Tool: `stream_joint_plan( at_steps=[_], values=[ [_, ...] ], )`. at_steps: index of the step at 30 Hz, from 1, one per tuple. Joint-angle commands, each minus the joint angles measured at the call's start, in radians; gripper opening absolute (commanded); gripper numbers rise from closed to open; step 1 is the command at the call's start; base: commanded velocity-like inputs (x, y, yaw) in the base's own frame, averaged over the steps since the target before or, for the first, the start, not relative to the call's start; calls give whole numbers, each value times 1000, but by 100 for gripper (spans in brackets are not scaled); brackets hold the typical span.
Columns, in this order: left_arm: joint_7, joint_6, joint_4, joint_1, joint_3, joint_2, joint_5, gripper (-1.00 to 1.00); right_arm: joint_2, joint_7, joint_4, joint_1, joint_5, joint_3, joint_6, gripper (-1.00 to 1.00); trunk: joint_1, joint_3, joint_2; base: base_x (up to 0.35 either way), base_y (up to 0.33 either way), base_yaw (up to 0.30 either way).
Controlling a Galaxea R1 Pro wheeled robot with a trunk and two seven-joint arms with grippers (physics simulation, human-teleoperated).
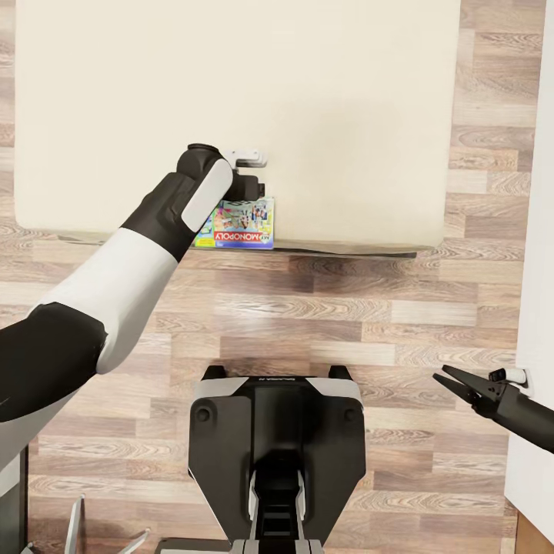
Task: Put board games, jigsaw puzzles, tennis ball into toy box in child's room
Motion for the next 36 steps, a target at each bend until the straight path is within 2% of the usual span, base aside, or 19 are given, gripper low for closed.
stream_joint_plan(
  at_steps=[1,36],
  values=[
    [10,1,-1,-1,-3,0,11,100,0,5,0,0,4,-1,3,100,1,-1,-2,0,0,0],
    [11,0,-1,1,-5,1,7,100,0,5,0,0,4,-2,3,100,1,-1,-2,-16,0,0]
  ],
)
